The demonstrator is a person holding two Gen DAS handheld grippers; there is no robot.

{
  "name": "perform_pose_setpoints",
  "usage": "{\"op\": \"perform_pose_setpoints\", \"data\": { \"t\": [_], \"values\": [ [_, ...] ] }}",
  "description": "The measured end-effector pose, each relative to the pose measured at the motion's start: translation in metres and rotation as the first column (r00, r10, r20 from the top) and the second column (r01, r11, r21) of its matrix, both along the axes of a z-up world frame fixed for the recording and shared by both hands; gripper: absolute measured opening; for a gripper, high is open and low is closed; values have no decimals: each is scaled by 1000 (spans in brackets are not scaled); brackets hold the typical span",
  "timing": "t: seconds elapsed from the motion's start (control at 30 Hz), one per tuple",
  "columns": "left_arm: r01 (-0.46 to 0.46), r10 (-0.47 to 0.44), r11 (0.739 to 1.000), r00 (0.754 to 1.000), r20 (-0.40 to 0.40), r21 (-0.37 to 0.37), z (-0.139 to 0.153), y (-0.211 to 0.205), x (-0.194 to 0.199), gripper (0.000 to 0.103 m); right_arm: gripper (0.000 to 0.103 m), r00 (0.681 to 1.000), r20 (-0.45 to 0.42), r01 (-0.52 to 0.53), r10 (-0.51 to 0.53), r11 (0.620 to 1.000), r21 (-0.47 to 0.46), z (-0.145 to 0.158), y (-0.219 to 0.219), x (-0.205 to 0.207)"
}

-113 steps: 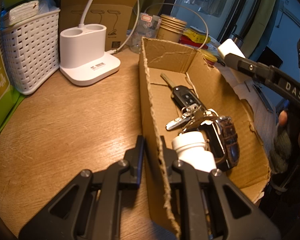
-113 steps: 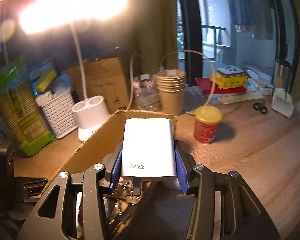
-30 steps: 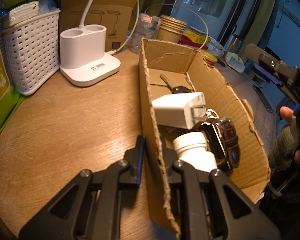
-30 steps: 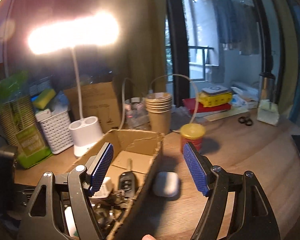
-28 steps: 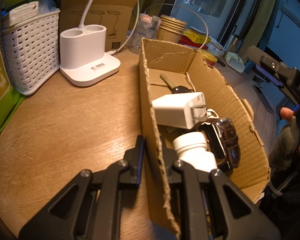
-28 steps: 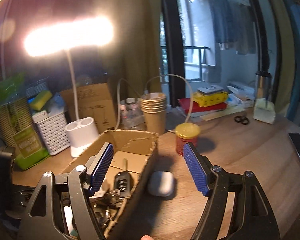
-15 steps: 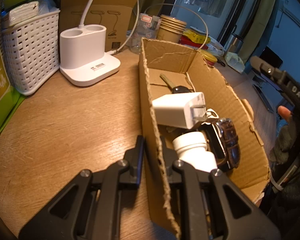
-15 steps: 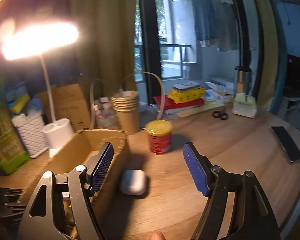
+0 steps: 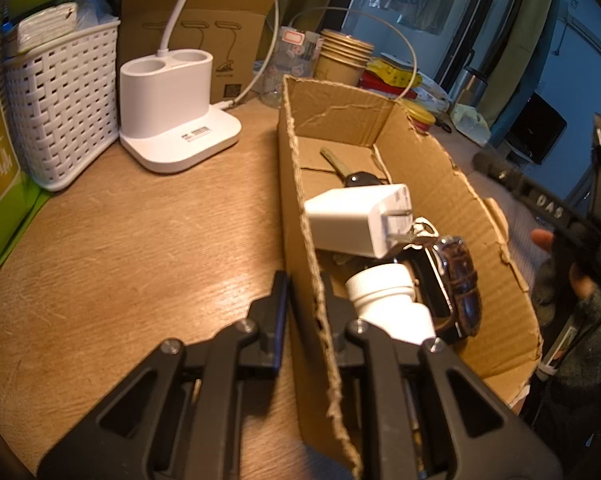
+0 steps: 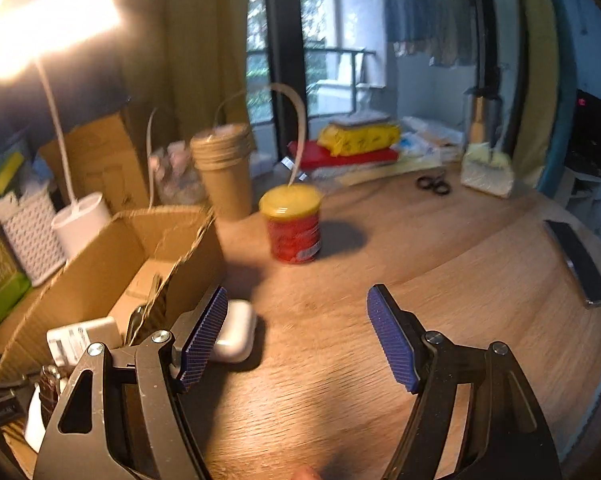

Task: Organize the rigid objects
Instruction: 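Move the open right gripper to the white earbud case and grasp it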

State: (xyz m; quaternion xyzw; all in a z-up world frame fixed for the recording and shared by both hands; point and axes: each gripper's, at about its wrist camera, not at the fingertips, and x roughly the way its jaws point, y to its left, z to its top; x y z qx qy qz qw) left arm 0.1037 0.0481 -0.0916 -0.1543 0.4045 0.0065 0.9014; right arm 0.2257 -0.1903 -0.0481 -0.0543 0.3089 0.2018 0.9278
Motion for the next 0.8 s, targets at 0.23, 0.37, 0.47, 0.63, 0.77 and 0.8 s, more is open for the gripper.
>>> {"op": "perform_pose_setpoints", "data": {
  "t": [0.23,0.37,0.47,0.63,0.77,0.8],
  "values": [
    [-3,3,1000,1000,0,0,0,0,-1,15,76,989,-109,-97,97,995,0,-19,13,10],
    [-18,18,1000,1000,7,1,1,2,-3,15,76,971,-181,-153,154,988,18,-27,15,19],
    [-25,25,1000,1000,9,2,0,3,-4,15,76,967,-188,-176,173,984,3,-29,21,21],
    [-24,24,1000,1000,8,3,0,2,-4,15,76,956,-221,-202,193,979,-19,-32,28,29],
    [-23,23,1000,1000,5,6,0,0,-3,15,76,934,-266,-249,240,968,-2,-38,31,37],
    [-24,24,1000,1000,4,6,0,1,-3,15,76,932,-268,-255,245,967,0,-38,32,37]
  ]
}}
